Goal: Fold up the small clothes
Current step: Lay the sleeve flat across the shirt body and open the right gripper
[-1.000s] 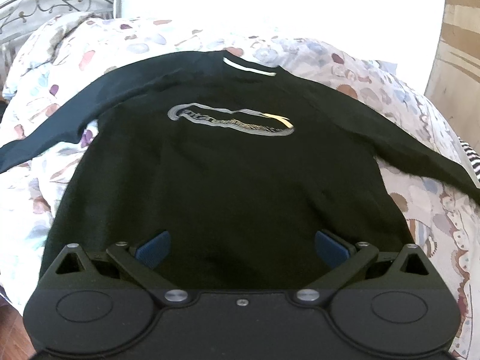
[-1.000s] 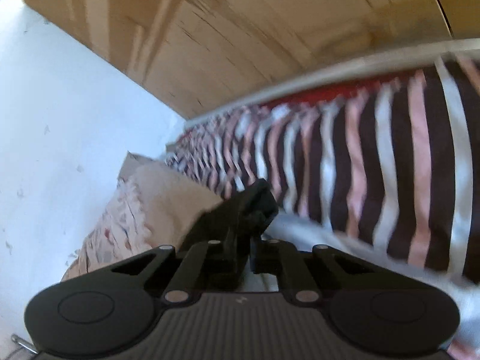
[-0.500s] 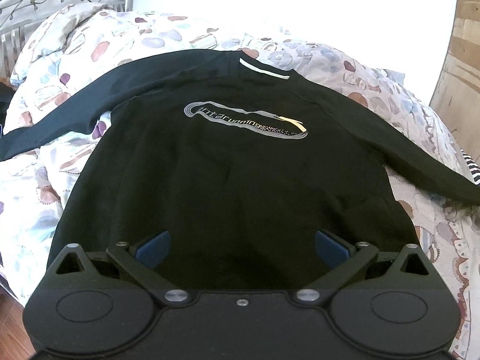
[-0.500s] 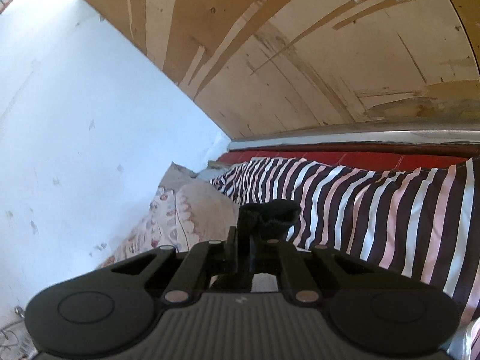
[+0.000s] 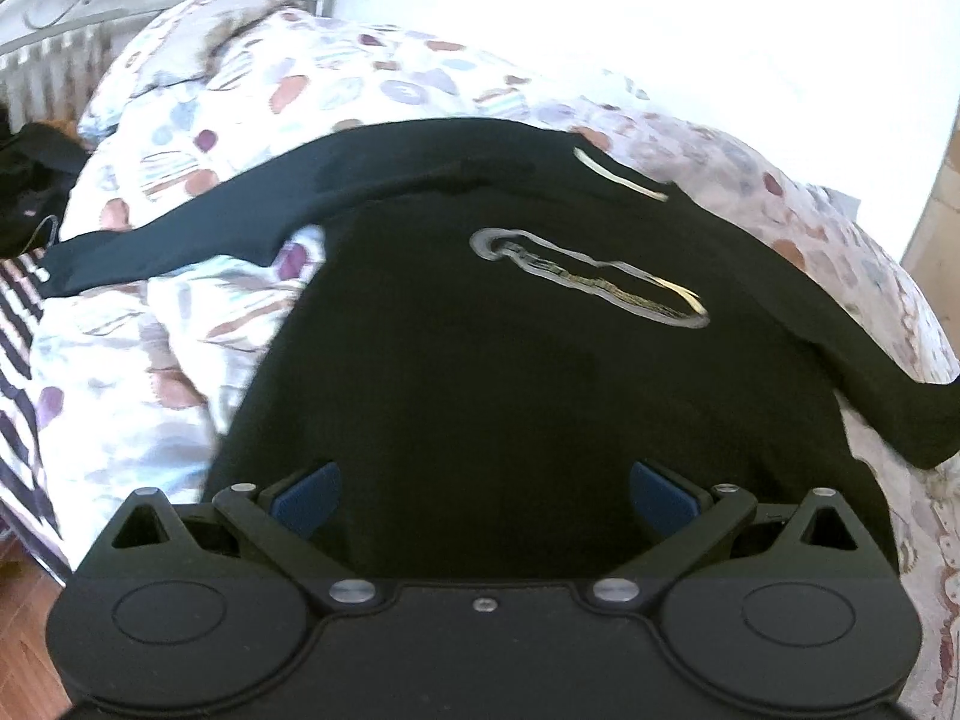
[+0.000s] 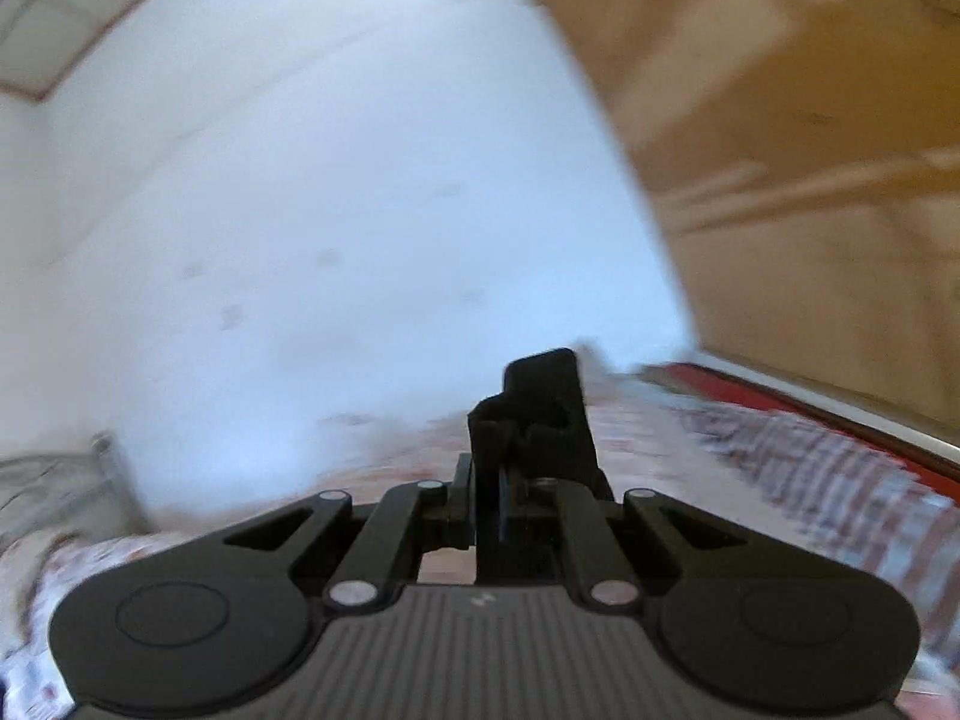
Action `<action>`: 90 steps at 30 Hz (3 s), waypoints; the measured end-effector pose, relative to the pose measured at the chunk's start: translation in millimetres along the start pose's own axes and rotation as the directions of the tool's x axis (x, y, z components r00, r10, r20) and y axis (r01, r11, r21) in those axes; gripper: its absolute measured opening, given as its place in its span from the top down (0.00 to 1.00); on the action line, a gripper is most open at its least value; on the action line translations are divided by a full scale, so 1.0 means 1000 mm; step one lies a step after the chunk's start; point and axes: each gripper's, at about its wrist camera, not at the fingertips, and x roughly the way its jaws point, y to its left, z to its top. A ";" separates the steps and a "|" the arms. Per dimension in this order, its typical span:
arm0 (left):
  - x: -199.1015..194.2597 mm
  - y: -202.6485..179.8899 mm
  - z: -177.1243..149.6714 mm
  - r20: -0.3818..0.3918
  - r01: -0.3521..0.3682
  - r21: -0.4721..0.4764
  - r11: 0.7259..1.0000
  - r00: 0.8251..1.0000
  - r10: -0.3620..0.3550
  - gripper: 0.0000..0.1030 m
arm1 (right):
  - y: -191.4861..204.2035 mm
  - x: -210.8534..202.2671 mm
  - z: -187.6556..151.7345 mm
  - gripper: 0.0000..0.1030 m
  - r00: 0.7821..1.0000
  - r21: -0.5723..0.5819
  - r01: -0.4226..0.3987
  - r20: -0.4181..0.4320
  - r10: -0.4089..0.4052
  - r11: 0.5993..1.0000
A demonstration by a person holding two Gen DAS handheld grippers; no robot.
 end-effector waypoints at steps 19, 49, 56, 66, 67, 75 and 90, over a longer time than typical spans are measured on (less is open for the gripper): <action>-0.041 0.155 0.006 0.028 -0.232 -0.204 0.951 0.970 0.242 0.01 | 0.352 0.017 -0.260 0.93 0.748 -0.335 -0.615 -0.535 0.393 0.714; 0.084 0.057 0.030 0.030 -0.101 -0.025 0.995 0.994 0.102 0.01 | 0.107 0.010 -0.222 0.14 0.910 -0.580 -0.161 -0.400 -0.107 0.798; 0.101 0.060 0.022 -0.030 -0.153 -0.021 0.988 0.988 0.153 0.01 | 0.070 0.056 -0.238 0.46 0.888 -0.645 -0.173 -0.428 -0.165 0.744; 0.105 0.066 0.016 -0.048 -0.173 -0.030 0.985 0.984 0.171 0.00 | 0.092 0.061 -0.263 0.30 0.938 -0.771 -0.150 -0.308 -0.157 0.620; 0.104 0.066 0.016 -0.048 -0.173 -0.030 0.984 0.984 0.172 0.01 | 0.094 0.062 -0.266 0.29 0.946 -0.796 -0.131 -0.280 -0.166 0.591; 0.105 0.067 0.015 -0.049 -0.171 -0.027 0.985 0.984 0.170 0.00 | 0.108 0.063 -0.280 0.68 0.972 -0.884 -0.141 -0.209 -0.108 0.445; 0.101 0.067 0.012 -0.047 -0.138 0.004 0.990 0.989 0.138 0.00 | 0.075 0.069 -0.239 0.94 0.893 -0.494 -0.021 -0.400 -0.206 0.869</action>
